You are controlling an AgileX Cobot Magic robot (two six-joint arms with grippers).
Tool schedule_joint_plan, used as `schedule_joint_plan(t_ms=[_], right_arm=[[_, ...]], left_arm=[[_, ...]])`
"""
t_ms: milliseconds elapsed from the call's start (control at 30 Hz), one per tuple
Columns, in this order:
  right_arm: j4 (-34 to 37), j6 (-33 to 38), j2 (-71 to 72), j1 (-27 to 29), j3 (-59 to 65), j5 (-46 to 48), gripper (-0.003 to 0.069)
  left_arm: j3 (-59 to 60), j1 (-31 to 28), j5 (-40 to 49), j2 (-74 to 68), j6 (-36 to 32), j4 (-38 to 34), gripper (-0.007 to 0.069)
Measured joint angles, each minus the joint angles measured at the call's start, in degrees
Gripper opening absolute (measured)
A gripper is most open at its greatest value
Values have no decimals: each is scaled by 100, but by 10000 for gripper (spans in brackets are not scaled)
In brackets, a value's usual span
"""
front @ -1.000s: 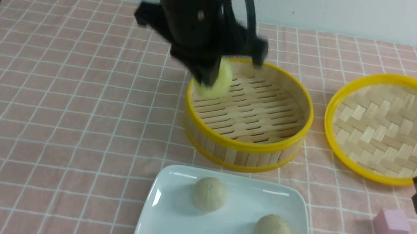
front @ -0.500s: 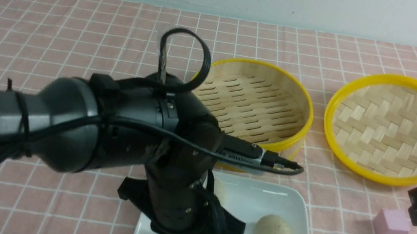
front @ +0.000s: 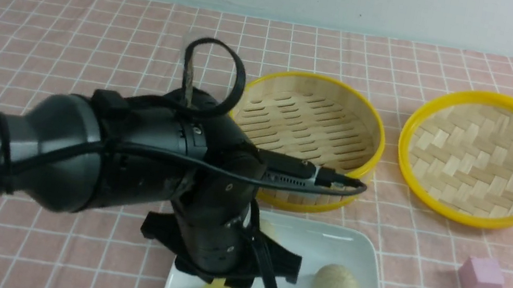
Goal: Put the steamed buns into the plate on the pink tablecloth.
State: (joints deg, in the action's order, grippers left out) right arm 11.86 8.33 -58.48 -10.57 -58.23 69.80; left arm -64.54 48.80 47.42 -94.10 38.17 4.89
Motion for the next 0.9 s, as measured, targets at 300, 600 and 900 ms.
schedule_joint_plan(t_ms=[300,600,900], right_arm=[[-406,-222,2226,0,146,204,36],[271,182,3690,0,2043,-1862,-15],[728,332,3798,0,3362,-4468,-14]], left_arm=[[-466,0,190,312,-10,456,289],[-474,0,213,312,-16,1018,36],[-474,0,197,312,-28,1167,1]])
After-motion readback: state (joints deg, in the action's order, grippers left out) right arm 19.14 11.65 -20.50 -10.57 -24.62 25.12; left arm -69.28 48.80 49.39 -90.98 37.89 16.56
